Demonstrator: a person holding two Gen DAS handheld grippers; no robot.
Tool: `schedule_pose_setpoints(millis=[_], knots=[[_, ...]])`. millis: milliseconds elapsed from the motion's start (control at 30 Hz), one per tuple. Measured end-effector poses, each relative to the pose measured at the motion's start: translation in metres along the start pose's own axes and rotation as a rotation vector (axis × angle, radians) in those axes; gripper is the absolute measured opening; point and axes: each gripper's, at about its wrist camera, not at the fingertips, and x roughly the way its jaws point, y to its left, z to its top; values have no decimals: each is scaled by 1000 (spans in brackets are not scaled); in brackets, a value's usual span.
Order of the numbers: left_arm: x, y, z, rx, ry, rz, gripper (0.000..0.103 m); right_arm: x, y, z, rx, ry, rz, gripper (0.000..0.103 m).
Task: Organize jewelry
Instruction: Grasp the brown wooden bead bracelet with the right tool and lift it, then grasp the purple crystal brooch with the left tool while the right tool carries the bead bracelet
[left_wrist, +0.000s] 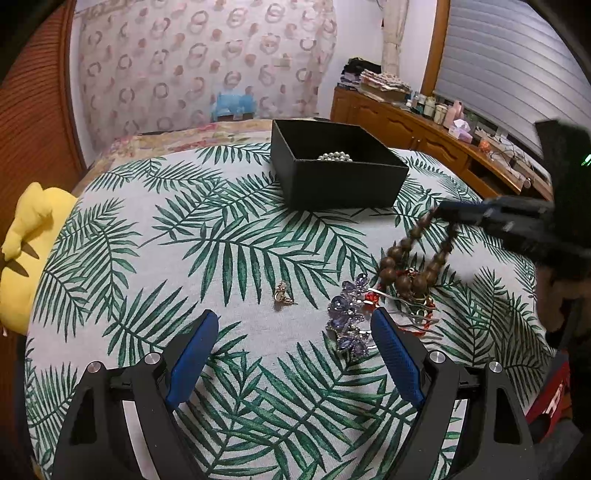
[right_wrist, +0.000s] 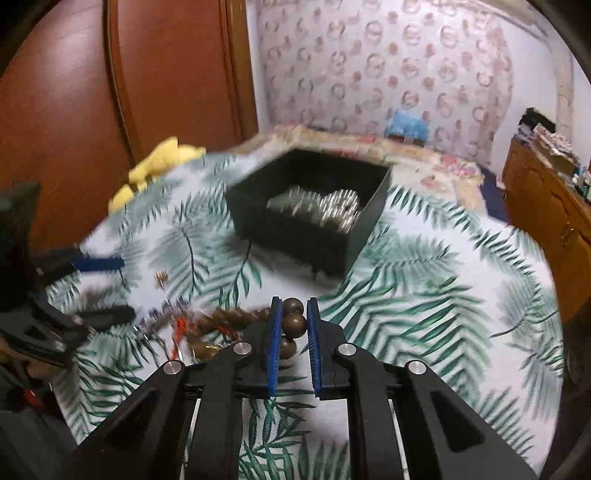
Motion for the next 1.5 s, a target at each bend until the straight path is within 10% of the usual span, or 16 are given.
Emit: schedule_pose_setpoints(millis=[300, 533, 900, 1033, 1500], knots=[[4, -6, 2, 10, 6, 2, 81, -54, -11, 16, 21, -118, -25, 15], [14, -7, 0, -2, 32, -53, 55, -52, -8, 7, 33, -118, -11, 15], [26, -15, 3, 43, 46, -50, 48, -40, 1, -1, 34, -91, 7, 15], [27, -19, 2, 61, 41, -53, 21, -38, 2, -3, 37, -83, 10, 15], [2, -14, 13, 43, -42, 1, 19, -36, 1, -1, 38, -89, 18, 15]])
